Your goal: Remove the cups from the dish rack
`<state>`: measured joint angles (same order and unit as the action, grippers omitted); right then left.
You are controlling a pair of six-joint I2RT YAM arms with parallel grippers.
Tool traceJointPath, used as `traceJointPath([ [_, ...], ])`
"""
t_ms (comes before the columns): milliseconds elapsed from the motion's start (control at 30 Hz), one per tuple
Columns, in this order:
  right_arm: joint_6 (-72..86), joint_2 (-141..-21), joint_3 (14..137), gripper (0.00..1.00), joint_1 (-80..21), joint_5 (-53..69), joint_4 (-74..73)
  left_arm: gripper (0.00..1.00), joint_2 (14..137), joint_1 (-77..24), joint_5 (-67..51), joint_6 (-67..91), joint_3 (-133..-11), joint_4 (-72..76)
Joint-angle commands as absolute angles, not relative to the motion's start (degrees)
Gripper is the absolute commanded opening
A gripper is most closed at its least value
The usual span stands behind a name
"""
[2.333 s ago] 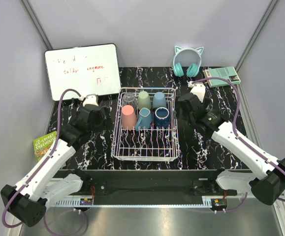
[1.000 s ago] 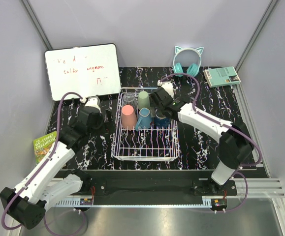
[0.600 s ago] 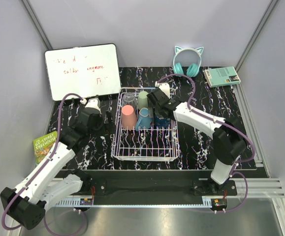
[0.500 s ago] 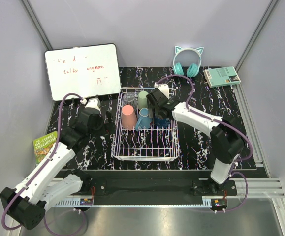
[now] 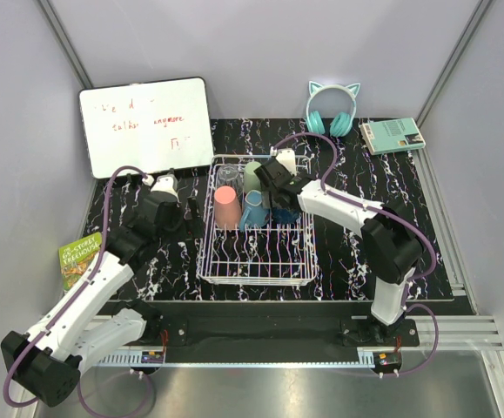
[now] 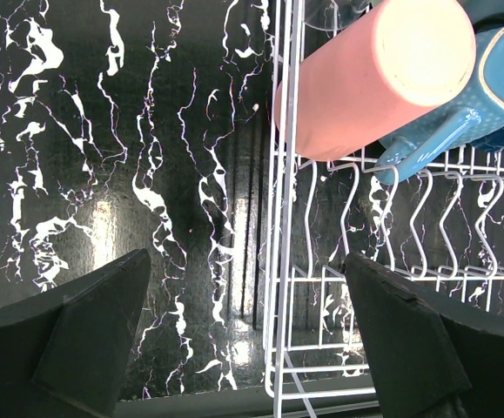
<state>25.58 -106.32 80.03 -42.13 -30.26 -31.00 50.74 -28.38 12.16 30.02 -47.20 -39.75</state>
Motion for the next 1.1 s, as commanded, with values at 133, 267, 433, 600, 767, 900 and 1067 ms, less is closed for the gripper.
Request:
traceJointPath([
  [133,26.7,-106.4,77.1,0.51,-42.5,-28.3,-29.2,0.99,51.1,-28.1,11.0,30.5,-47.1,-37.9],
  [267,28.1,-105.5,74.6,0.0,-42.4,-27.9,-28.5,0.99,50.8,-28.0,10.7,30.6,-47.0,-37.9],
  [433,29.0,-102.8,72.2,0.0,-42.3,-29.4,-28.2,0.99,50.7,-28.1,10.8,30.5,-47.0,-37.9],
  [600,28.3,-95.9,70.9,0.0,-42.4,-31.9,-28.1,0.99,50.5,-28.0,13.5,31.4,-47.1,-38.0],
  [767,26.2,-90.1,73.7,0.0,-42.3,-31.2,-30.8,0.99,50.1,-28.0,15.4,32.5,-47.9,-37.7],
  [900,26.1,-85.5,75.4,0.0,-42.4,-31.0,-32.3,0.99,50.7,-28.1,15.2,33.0,-48.5,-37.4],
  [1067,27.5,-81.5,76.1,0.0,-42.4,-28.0,-32.9,0.99,51.2,-28.1,14.2,34.1,-49.0,-36.6],
])
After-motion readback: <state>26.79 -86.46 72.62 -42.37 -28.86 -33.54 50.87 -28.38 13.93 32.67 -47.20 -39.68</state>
